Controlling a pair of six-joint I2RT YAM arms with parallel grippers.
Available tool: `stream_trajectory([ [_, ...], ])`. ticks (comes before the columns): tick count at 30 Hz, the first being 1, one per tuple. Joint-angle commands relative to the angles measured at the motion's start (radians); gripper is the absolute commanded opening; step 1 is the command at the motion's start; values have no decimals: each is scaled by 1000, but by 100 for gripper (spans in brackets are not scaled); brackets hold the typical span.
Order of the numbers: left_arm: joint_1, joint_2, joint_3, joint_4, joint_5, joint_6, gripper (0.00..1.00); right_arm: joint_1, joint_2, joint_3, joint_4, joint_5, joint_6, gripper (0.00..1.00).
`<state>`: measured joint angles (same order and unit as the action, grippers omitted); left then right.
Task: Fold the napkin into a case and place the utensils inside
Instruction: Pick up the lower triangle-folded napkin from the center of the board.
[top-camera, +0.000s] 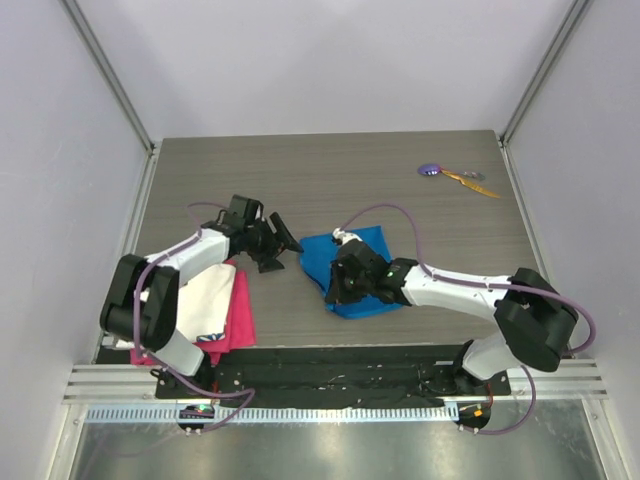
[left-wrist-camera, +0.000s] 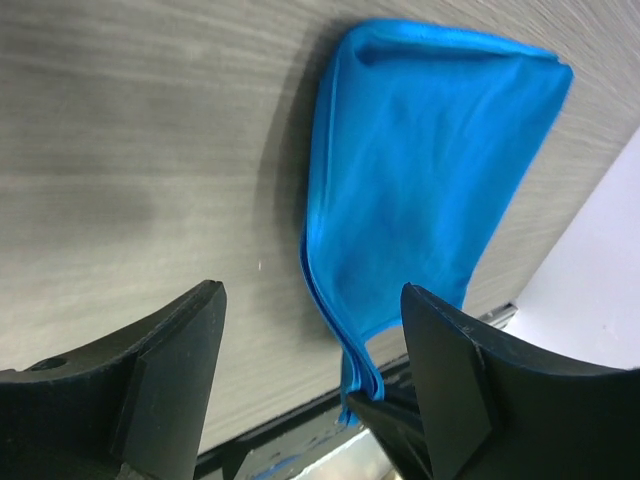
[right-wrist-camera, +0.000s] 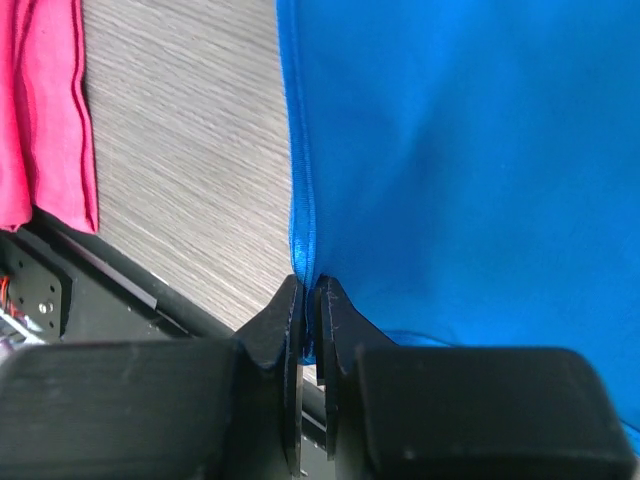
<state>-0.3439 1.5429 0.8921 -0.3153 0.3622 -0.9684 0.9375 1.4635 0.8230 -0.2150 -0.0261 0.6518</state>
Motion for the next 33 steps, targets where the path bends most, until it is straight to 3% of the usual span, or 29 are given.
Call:
stream_trajectory([
  [1, -26, 74, 62, 97, -28, -52, 77, -29, -60, -59, 98, -106, 40, 1],
  [10, -53, 212, 119, 127, -45, -93, 76, -83, -124, -142, 175, -166, 74, 1],
  [16, -61, 252, 117, 159, -58, -104, 69, -104, -150, -150, 187, -184, 81, 1],
  [22, -61, 283, 139, 171, -72, -82, 42, -111, -166, -185, 210, -207, 89, 1],
  [25, -61, 281, 149, 153, -88, -59, 36, -111, -163, -209, 250, -228, 94, 1],
  [33, -37, 224, 206, -16, -178, 49, 5, -105, -123, -263, 313, -316, 82, 1],
])
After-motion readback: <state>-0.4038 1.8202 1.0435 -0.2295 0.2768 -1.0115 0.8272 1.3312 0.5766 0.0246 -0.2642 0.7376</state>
